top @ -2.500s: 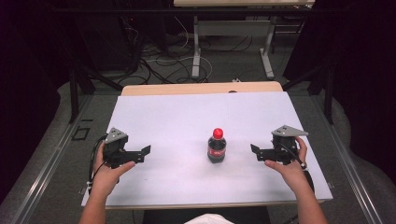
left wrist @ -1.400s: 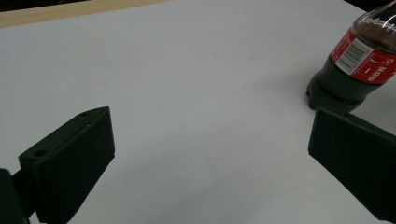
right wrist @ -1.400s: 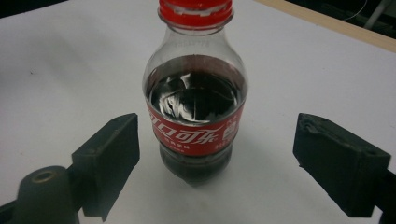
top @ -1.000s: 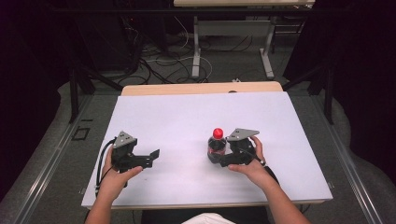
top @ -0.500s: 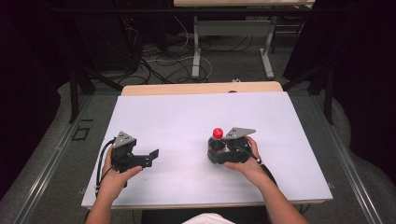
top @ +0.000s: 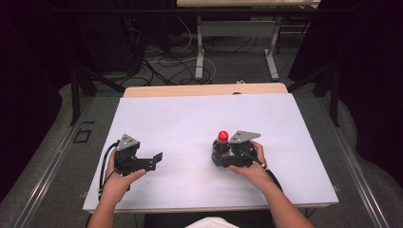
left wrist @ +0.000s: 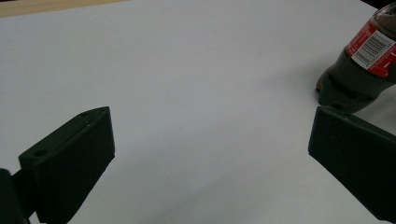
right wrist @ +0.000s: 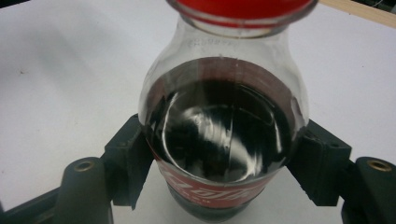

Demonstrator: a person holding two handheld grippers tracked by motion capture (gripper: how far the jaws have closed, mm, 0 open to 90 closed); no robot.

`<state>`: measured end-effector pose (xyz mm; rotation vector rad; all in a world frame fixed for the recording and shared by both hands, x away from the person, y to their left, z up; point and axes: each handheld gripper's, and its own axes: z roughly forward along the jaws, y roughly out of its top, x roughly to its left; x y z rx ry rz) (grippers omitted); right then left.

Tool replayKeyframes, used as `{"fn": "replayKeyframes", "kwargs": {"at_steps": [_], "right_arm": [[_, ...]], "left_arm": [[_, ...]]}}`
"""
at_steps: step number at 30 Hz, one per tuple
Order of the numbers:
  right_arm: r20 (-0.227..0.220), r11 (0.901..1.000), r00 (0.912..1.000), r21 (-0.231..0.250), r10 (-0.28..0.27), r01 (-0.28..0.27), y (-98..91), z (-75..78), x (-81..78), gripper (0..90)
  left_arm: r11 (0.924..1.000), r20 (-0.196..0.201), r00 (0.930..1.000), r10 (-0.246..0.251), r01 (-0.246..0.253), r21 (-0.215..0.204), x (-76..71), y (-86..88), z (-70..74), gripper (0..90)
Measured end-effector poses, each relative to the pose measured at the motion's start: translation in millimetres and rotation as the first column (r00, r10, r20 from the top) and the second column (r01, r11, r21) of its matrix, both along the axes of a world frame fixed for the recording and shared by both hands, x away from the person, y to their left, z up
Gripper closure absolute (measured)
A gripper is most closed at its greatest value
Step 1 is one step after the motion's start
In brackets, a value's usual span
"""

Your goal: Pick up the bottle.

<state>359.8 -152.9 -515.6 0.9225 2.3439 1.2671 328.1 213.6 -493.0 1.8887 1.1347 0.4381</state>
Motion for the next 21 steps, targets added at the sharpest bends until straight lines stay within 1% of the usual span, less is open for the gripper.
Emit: {"fn": "replayKeyframes", "kwargs": {"at_steps": [1,3,4,7,8,9,10,11,12,13,14,15,16,18,21], "right_arm": [[0.002,1.0000,1.0000,0.000,-0.001,0.001,0.1,0.1,-0.3,29.4],[0.013,1.0000,0.9999,-0.010,0.002,-0.002,0.6,1.4,-1.7,29.4],[0.008,0.9999,1.0000,-0.016,0.006,-0.005,0.6,2.8,-2.6,29.4],[0.033,0.9999,0.9994,-0.013,0.010,-0.010,1.9,8.3,-6.2,29.4],[0.030,0.9996,0.9993,-0.021,0.022,-0.021,1.6,10.9,-7.4,29.4],[0.044,0.9997,0.9988,-0.013,0.023,-0.023,2.2,12.5,-8.6,29.4],[0.049,0.9993,0.9982,-0.016,0.034,-0.033,2.3,14.8,-9.7,29.4],[0.053,0.9990,0.9977,-0.014,0.044,-0.043,2.6,17.2,-10.5,29.4],[0.045,0.9991,0.9981,-0.012,0.042,-0.041,3.3,19.5,-12.5,29.4],[0.041,0.9988,0.9980,-0.012,0.049,-0.048,3.7,21.7,-13.7,29.4],[0.030,0.9980,0.9977,-0.022,0.061,-0.060,3.9,24.1,-15.1,29.4],[0.044,0.9977,0.9969,-0.015,0.066,-0.065,5.3,25.0,-16.6,29.4],[0.037,0.9966,0.9961,-0.026,0.080,-0.079,5.5,26.7,-18.0,29.4],[0.038,0.9953,0.9948,-0.026,0.095,-0.094,7.7,29.1,-21.4,29.4],[0.039,0.9924,0.9921,-0.032,0.120,-0.118,10.6,32.4,-25.7,29.4]], "left_arm": [[1.0000,0.007,1.0000,-0.004,0.004,0.001,0.4,-0.1,0.0,0.6],[1.0000,0.008,0.9999,-0.006,0.006,0.001,0.3,-0.2,0.3,0.6],[1.0000,0.012,0.9999,-0.002,0.002,-0.002,0.0,-0.7,0.1,0.6],[1.0000,0.012,0.9999,-0.009,0.009,0.000,-0.4,-1.2,1.0,0.7],[1.0000,0.006,0.9999,-0.009,0.009,-0.002,-0.9,-1.6,1.4,0.6],[0.9999,0.010,0.9999,-0.011,0.011,0.000,-1.0,-1.9,1.8,0.7],[0.9999,0.019,0.9997,-0.016,0.016,-0.001,-0.9,-2.4,2.3,0.7],[0.9998,0.015,0.9997,-0.018,0.018,-0.008,-1.6,-3.5,3.3,0.7],[0.9997,0.019,0.9996,-0.023,0.023,-0.013,-1.9,-4.6,4.8,0.7],[0.9993,0.013,0.9993,-0.034,0.034,-0.016,-2.8,-5.6,7.1,0.7],[0.9987,0.016,0.9988,-0.046,0.046,-0.023,-3.8,-7.6,9.8,0.8],[0.9978,0.017,0.9983,-0.056,0.057,-0.033,-4.8,-9.7,12.2,0.8],[0.9968,0.029,0.9973,-0.067,0.068,-0.041,-6.2,-12.4,15.3,0.9],[0.9928,0.038,0.9938,-0.105,0.107,-0.054,-9.9,-18.0,22.9,2.8],[0.9840,0.066,0.9852,-0.158,0.163,-0.071,-15.3,-27.7,35.3,3.5]]}}
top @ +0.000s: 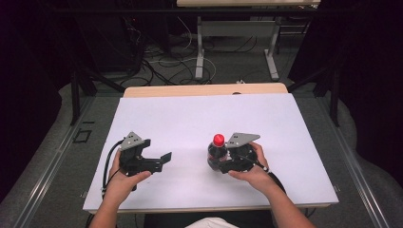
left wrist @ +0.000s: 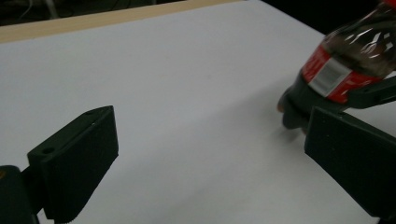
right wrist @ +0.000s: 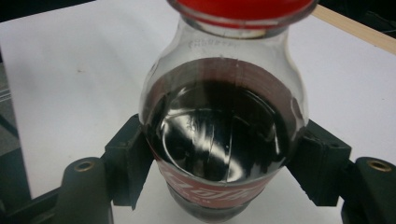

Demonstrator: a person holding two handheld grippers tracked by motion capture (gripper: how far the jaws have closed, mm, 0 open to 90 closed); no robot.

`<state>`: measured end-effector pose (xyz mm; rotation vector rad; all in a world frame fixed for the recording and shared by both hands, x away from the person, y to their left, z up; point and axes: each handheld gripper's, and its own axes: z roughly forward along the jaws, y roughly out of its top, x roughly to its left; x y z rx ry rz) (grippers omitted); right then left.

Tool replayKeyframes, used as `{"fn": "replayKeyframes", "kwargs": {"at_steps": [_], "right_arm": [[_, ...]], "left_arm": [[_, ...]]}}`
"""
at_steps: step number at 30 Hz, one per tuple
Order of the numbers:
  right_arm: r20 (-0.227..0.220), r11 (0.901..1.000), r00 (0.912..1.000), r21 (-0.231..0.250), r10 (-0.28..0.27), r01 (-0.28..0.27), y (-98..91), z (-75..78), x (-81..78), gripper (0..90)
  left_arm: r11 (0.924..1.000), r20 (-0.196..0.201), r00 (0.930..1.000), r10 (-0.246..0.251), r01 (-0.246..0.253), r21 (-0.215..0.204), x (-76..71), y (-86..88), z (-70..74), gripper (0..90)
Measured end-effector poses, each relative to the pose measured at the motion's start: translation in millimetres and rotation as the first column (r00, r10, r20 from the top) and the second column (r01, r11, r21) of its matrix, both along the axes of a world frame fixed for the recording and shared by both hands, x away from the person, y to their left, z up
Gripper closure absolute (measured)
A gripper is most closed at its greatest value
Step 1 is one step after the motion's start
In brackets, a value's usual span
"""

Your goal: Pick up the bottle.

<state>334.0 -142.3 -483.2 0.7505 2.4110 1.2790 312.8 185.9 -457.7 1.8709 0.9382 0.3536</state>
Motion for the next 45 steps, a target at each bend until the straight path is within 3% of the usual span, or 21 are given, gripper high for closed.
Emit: {"fn": "replayKeyframes", "kwargs": {"at_steps": [4,8,13,17,27,28,29,32,34,35,37,39,45], "right_arm": [[-0.003,0.9996,0.9996,-0.008,0.027,-0.027,4.1,4.8,-5.7,29.4],[0.007,0.9988,0.9988,-0.001,0.048,-0.048,7.7,7.7,-9.8,29.4],[0.018,0.9979,0.9978,-0.005,0.064,-0.064,10.9,9.3,-14.2,29.4],[0.012,0.9973,0.9973,-0.011,0.073,-0.073,12.7,8.6,-15.7,29.4],[0.002,0.9944,0.9948,-0.027,0.102,-0.102,17.0,5.3,-16.1,29.4],[0.006,0.9956,0.9958,-0.023,0.091,-0.091,17.4,4.5,-16.5,29.4],[0.004,0.9958,0.9960,-0.020,0.089,-0.089,17.7,3.9,-16.2,29.4],[-0.013,0.9957,0.9958,-0.017,0.091,-0.091,16.8,3.0,-14.8,29.4],[-0.006,0.9963,0.9964,-0.012,0.085,-0.085,16.7,1.7,-13.5,29.4],[-0.012,0.9960,0.9960,-0.013,0.089,-0.089,16.8,1.5,-12.9,29.4],[-0.020,0.9963,0.9962,-0.015,0.084,-0.085,17.1,1.6,-12.9,29.4],[-0.020,0.9961,0.9960,-0.012,0.088,-0.088,17.6,1.4,-12.2,29.4],[-0.021,0.9938,0.9937,-0.013,0.110,-0.110,20.5,-1.0,-11.3,29.4]], "left_arm": [[0.9975,0.023,0.9973,-0.070,0.070,-0.001,-5.8,-16.8,15.9,3.6],[0.9904,0.035,0.9898,-0.138,0.138,-0.007,-5.9,-32.4,28.3,3.6],[0.9774,0.035,0.9775,-0.208,0.206,0.047,-1.1,-50.6,38.9,4.3],[0.9729,0.036,0.9732,-0.227,0.225,0.052,2.4,-61.5,44.5,6.2],[0.9456,0.045,0.9472,-0.317,0.313,0.090,11.8,-72.5,57.9,24.3],[0.9456,0.045,0.9472,-0.317,0.313,0.090,11.8,-72.5,57.9,25.4],[0.9360,0.014,0.9390,-0.344,0.341,0.086,14.0,-74.4,60.1,25.7],[0.9357,-0.001,0.9384,-0.346,0.345,0.075,16.8,-78.2,62.2,26.2],[0.9389,-0.035,0.9412,-0.336,0.338,0.066,19.0,-80.8,64.8,27.6],[0.9390,-0.025,0.9414,-0.336,0.337,0.066,20.0,-82.7,65.2,28.9],[0.9294,-0.040,0.9300,-0.365,0.367,0.040,21.3,-85.6,66.1,31.3],[0.9143,-0.059,0.9141,-0.401,0.403,0.035,22.6,-89.4,66.2,34.5],[0.8974,-0.105,0.8972,-0.429,0.437,0.065,25.4,-101.1,65.1,38.1]]}}
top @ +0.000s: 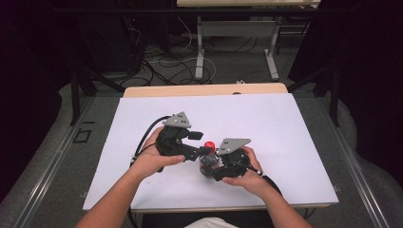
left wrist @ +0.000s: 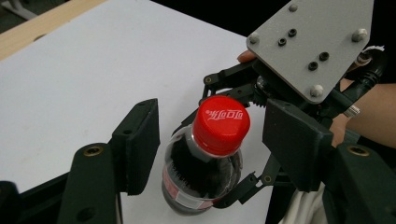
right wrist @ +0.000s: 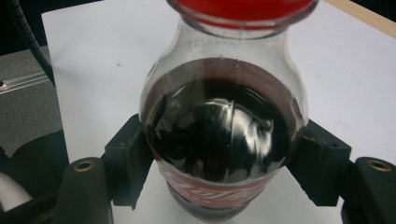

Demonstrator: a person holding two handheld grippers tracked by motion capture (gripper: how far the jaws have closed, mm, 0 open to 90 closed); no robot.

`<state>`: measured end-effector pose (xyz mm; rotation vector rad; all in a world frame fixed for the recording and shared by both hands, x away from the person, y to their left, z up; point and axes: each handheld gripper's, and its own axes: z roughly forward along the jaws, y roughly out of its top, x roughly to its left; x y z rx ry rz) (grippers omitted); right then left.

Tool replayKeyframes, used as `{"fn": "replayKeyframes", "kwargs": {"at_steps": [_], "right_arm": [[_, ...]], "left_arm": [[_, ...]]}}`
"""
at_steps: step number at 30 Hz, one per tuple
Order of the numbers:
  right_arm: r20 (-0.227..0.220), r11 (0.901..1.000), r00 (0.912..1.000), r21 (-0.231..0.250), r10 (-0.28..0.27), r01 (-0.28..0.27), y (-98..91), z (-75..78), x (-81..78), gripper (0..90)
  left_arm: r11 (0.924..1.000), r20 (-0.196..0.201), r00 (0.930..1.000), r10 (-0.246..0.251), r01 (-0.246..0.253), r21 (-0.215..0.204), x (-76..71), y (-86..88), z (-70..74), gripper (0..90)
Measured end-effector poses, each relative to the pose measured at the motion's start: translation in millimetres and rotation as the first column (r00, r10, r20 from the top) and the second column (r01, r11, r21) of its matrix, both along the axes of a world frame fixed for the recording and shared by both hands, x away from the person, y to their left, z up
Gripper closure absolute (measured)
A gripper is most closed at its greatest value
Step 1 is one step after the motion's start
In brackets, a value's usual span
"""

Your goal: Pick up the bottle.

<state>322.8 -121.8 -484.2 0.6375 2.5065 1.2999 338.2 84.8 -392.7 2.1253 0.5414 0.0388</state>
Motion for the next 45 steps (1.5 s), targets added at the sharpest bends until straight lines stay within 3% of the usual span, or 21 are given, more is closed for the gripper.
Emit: {"fn": "replayKeyframes", "kwargs": {"at_steps": [4,9,21,25,32,36,41,45], "right_arm": [[-0.017,1.0000,0.9998,0.002,0.007,-0.007,0.1,0.3,-0.3,29.4],[-0.010,0.9999,0.9999,0.011,0.012,-0.012,0.3,0.5,0.0,29.4],[-0.032,0.9992,0.9988,0.008,0.038,-0.038,3.8,-1.5,-0.2,29.4],[-0.035,0.9991,0.9985,0.000,0.041,-0.042,4.2,-2.3,0.0,29.5],[-0.040,0.9998,0.9990,0.006,0.020,-0.020,3.1,-0.6,0.4,29.7],[-0.023,0.9999,0.9997,0.013,-0.009,0.009,2.9,-1.1,1.6,29.7],[-0.017,0.9980,0.9980,0.015,-0.062,0.062,4.2,-0.6,0.3,29.6],[-0.010,0.9961,0.9962,0.015,-0.087,0.087,5.1,0.6,0.1,29.7]], "left_arm": [[0.9999,-0.018,0.9998,0.010,-0.010,-0.010,1.5,-5.5,-1.0,42.7],[0.9996,-0.041,0.9991,-0.011,0.012,0.024,4.0,-9.1,-1.7,49.1],[0.9967,-0.027,0.9973,-0.069,0.070,0.041,7.2,-11.4,-6.1,60.0],[0.9964,-0.013,0.9977,-0.066,0.067,0.052,5.6,-11.8,-6.5,60.8],[0.9994,-0.003,0.9999,0.012,-0.012,0.033,0.4,-15.3,-5.4,61.3],[0.9970,0.006,0.9979,0.064,-0.064,0.044,-1.4,-18.6,-5.2,61.4],[0.9833,0.023,0.9839,0.177,-0.178,0.037,-8.2,-25.4,-4.4,61.5],[0.9643,0.046,0.9647,0.259,-0.261,0.043,-12.9,-30.9,-3.2,61.5]]}}
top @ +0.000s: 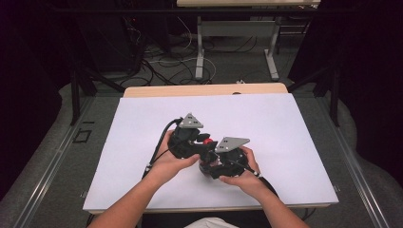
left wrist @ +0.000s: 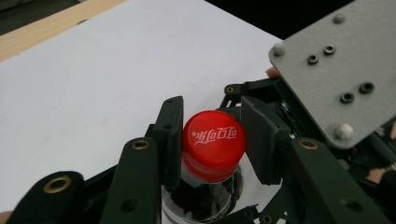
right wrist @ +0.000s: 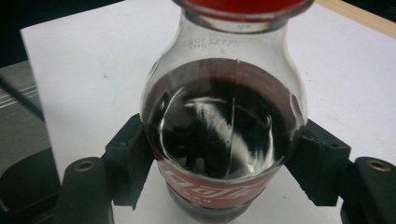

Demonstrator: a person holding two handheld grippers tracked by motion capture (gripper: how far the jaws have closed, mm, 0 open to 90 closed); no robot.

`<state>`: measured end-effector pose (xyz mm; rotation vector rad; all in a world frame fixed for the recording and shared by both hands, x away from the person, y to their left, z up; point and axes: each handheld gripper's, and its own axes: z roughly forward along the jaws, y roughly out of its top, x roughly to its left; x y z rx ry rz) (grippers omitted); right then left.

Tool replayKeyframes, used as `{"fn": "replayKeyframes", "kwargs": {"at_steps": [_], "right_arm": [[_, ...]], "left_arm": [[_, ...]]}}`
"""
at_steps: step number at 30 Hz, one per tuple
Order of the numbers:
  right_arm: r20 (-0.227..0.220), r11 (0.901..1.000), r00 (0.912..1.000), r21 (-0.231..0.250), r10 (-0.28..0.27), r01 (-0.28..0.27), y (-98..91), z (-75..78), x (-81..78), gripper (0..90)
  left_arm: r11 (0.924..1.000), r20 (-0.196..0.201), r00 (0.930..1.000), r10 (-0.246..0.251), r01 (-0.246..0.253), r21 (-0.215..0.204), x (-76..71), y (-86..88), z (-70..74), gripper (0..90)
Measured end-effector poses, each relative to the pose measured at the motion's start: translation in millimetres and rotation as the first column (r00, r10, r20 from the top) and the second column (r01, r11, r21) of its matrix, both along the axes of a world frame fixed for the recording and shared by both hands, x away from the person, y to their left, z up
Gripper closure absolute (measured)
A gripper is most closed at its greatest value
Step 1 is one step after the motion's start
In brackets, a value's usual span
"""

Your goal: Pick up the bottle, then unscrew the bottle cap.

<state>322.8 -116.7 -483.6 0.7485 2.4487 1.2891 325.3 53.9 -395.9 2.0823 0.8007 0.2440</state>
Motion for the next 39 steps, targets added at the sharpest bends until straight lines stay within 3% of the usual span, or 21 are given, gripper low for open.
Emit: {"fn": "replayKeyframes", "kwargs": {"at_steps": [3,5,9,15,18,19,23,26,28,30,33,35,36,39], "right_arm": [[-0.001,0.9995,0.9995,0.004,-0.031,0.031,0.3,0.7,-0.9,29.6],[-0.018,0.9997,0.9996,0.014,-0.022,0.023,-0.7,1.9,-0.8,29.6],[-0.014,0.9997,0.9999,0.021,-0.009,0.009,-2.2,2.1,0.2,29.5],[-0.022,0.9995,0.9995,0.023,0.021,-0.020,-2.7,4.7,-0.1,29.5],[-0.034,0.9991,0.9992,0.037,0.024,-0.022,-3.8,6.6,-0.5,29.5],[-0.030,0.9991,0.9992,0.033,0.028,-0.027,-4.3,7.1,-0.3,29.5],[-0.035,0.9978,0.9978,0.036,0.057,-0.056,-3.9,7.1,-0.2,29.5],[-0.041,0.9964,0.9957,0.023,0.083,-0.082,-2.1,6.7,-1.0,29.5],[-0.039,0.9954,0.9950,0.029,0.092,-0.091,-0.3,5.4,-1.3,29.5],[-0.046,0.9939,0.9929,0.017,0.109,-0.109,0.1,5.3,-1.3,29.5],[-0.038,0.9928,0.9923,0.025,0.118,-0.117,1.5,4.6,-1.8,29.5],[-0.045,0.9921,0.9913,0.023,0.124,-0.123,1.8,4.5,-2.1,29.5],[-0.045,0.9920,0.9911,0.022,0.125,-0.124,1.8,4.3,-2.0,29.5],[-0.043,0.9912,0.9904,0.019,0.132,-0.131,2.5,3.4,-2.0,29.5]], "left_arm": [[0.9982,0.004,0.9982,0.059,-0.059,-0.012,-4.5,-3.7,-0.1,61.4],[0.9982,0.017,0.9981,0.060,-0.060,-0.011,-6.3,-4.9,0.3,61.2],[0.9998,0.021,0.9996,0.018,-0.018,-0.003,-3.7,-2.9,1.8,59.4],[0.9988,0.024,0.9994,-0.027,0.028,-0.041,-1.7,9.7,7.0,45.4],[0.9956,0.029,0.9976,-0.063,0.065,-0.067,-0.2,19.2,9.3,42.4],[0.9924,0.016,0.9948,-0.101,0.102,-0.069,0.5,25.2,10.9,41.8],[0.9879,0.028,0.9909,-0.132,0.134,-0.078,1.8,31.5,12.1,41.5],[0.9742,-0.003,0.9793,-0.203,0.201,-0.102,7.2,37.9,14.0,42.5],[0.9675,-0.002,0.9741,-0.226,0.224,-0.117,9.7,38.4,13.1,44.0],[0.9565,-0.013,0.9612,-0.276,0.273,-0.103,13.1,38.9,13.2,45.6],[0.9472,-0.033,0.9490,-0.313,0.310,-0.082,16.5,37.3,12.2,47.0],[0.9447,-0.034,0.9462,-0.322,0.318,-0.078,17.3,36.1,11.4,47.6],[0.9392,-0.047,0.9394,-0.340,0.336,-0.071,18.6,34.4,10.5,48.5],[0.9396,-0.052,0.9391,-0.340,0.336,-0.063,20.0,31.6,8.9,50.4]]}}
